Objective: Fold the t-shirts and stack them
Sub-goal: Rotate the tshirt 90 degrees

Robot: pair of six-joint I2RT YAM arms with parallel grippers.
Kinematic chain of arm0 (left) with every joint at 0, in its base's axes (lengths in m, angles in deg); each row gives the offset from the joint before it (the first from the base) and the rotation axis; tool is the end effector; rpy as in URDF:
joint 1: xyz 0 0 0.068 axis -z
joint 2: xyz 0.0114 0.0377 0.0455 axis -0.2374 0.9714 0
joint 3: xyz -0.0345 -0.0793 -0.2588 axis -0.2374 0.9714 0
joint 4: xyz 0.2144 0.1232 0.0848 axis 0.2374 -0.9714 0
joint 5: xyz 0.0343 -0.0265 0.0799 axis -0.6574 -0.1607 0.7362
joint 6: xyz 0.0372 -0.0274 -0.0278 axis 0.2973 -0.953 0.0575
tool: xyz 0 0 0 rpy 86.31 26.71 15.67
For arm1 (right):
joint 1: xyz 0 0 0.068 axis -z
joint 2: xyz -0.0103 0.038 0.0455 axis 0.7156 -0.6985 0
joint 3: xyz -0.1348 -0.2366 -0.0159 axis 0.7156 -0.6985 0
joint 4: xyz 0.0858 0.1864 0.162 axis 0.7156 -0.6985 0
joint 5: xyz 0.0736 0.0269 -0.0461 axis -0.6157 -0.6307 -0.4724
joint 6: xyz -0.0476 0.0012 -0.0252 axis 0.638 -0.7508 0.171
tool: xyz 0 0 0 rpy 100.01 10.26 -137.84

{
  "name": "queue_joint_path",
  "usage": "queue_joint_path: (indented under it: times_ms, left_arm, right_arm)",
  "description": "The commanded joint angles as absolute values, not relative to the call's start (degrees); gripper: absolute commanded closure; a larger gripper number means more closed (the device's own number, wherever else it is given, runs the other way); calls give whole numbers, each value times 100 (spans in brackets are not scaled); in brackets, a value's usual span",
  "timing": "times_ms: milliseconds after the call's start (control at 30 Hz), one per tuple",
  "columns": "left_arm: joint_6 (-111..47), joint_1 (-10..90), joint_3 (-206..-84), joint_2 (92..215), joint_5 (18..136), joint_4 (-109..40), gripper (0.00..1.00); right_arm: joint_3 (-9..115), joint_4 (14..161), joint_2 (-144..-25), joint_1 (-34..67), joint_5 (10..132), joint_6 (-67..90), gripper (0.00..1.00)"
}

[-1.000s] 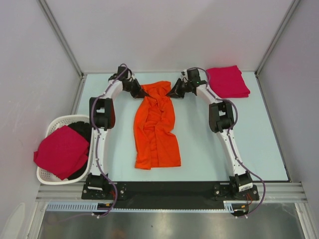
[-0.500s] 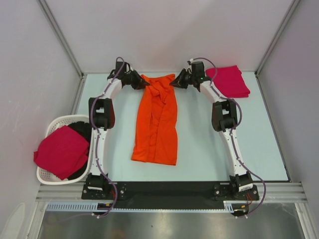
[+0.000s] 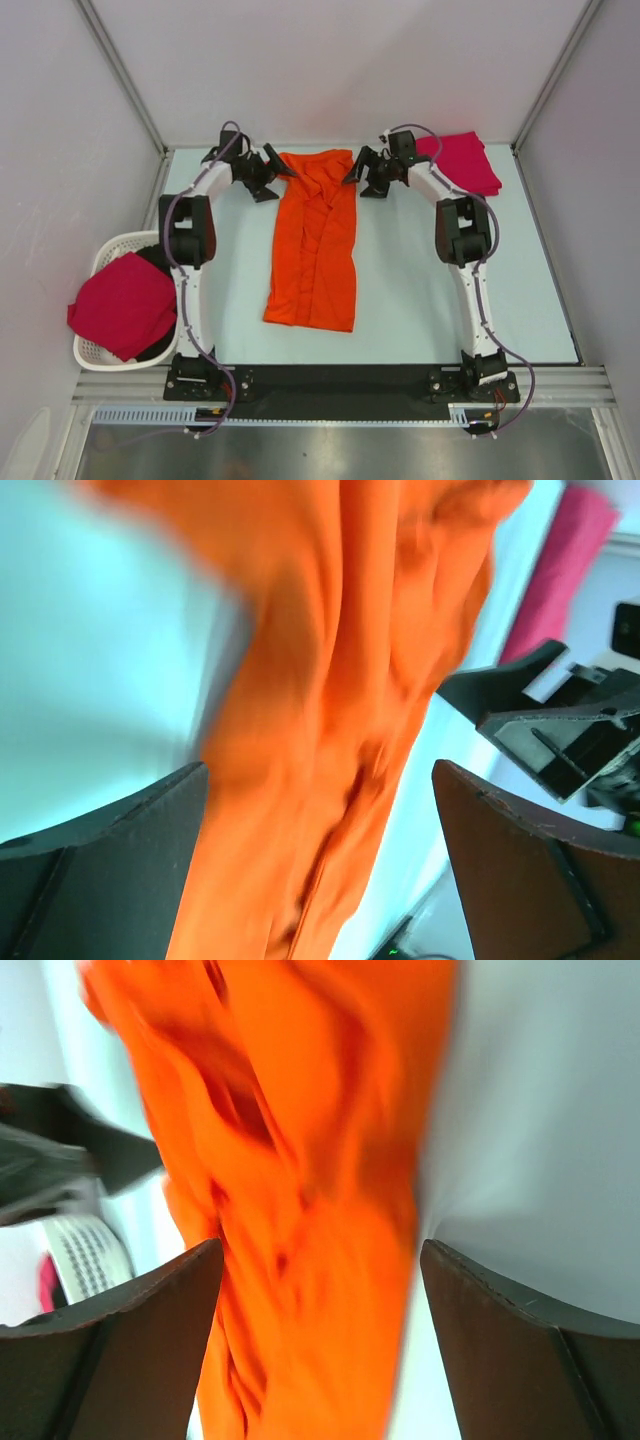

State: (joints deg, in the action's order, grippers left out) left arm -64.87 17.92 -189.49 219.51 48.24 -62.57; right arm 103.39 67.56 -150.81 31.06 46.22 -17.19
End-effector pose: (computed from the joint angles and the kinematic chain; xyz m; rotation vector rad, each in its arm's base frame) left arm 0.5360 -0.0607 0.1560 -0.5744 2.4796 -1.1451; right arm 0.5467 0.1626 0.1540 0.1228 2.4046 1.0855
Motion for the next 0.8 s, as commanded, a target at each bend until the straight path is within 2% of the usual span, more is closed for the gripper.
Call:
queue_joint_path:
  times_ms: [0, 67, 167, 367, 500, 767]
  left_arm:
    - [-5425, 1655, -17408, 19418, 5864, -6675, 0]
    - [-5213, 1594, -16727, 18663, 6069, -6745, 0]
    - [-4810, 1532, -15691, 18308, 5780, -7315, 0]
    - [-4291, 1540, -13828, 17667, 5032, -7581, 13]
    - [-3869, 1540, -13263, 17402, 5190, -8011, 14]
    - [-3614, 1540, -12279, 16919, 5094, -8064, 12]
  right_arm:
    - [9017, 5936, -13453, 3277, 4832, -877, 14]
    - [8443, 5726, -12750, 3338, 4867, -858, 14]
    - [7414, 5446, -12063, 3321, 4709, -858, 16]
    - [5928, 4961, -11509, 3005, 4226, -822, 25]
    - [5418, 4785, -11438, 2829, 3936, -770, 32]
    - [4495, 4679, -11104, 2750, 3576, -805, 36]
